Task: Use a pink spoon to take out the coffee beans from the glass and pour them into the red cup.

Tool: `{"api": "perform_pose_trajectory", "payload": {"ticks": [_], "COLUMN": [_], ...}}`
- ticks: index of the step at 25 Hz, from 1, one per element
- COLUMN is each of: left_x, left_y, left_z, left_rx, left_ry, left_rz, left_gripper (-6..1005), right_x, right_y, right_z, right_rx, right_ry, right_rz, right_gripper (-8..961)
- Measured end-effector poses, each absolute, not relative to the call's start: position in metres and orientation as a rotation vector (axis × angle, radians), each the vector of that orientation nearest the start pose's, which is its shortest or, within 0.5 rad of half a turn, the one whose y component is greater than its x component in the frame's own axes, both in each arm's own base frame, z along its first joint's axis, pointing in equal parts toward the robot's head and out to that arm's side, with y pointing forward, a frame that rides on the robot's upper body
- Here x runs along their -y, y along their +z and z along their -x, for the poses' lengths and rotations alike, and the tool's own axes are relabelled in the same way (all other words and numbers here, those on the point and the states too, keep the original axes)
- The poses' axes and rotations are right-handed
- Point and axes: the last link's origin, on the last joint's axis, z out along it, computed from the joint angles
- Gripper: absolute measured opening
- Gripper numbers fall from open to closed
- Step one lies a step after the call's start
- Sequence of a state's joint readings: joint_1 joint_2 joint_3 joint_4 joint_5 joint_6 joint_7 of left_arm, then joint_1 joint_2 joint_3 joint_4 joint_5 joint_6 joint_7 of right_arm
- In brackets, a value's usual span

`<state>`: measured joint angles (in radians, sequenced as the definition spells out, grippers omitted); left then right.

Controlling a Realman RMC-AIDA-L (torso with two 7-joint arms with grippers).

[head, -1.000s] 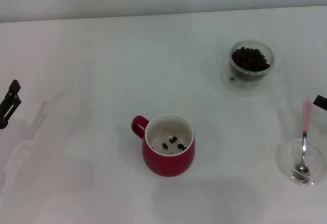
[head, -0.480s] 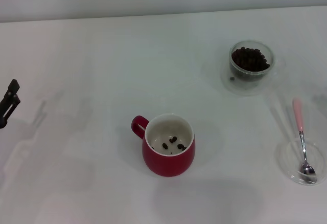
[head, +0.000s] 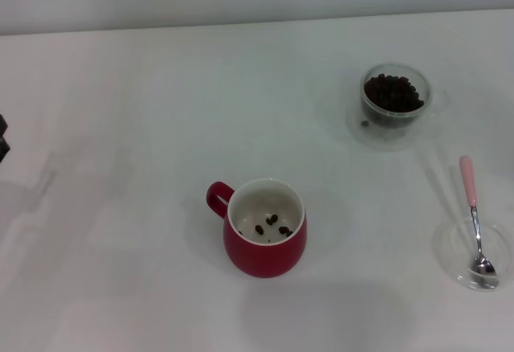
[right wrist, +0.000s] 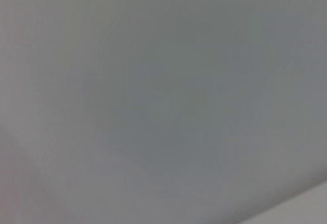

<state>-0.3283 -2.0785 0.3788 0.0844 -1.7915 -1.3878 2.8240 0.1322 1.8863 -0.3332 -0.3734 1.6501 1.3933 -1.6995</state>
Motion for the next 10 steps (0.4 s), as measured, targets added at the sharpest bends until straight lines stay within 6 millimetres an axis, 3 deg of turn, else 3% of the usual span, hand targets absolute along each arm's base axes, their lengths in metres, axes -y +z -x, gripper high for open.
{"api": "perform_pose_trajectory", "payload": {"ticks": [10], "left_x": [-0.279], "left_y": [0.008], "left_z": [0.358], "left_rx": [0.443], "left_ry": [-0.708], "left_rz": [1.7], "left_gripper": [758], "right_x": [-0.211], "right_y": [0.152], "right_z": [-0.449], "right_rx": [-0.979], "right_ry": [0.928], "right_rz": [1.347], "right_gripper": [253]}}
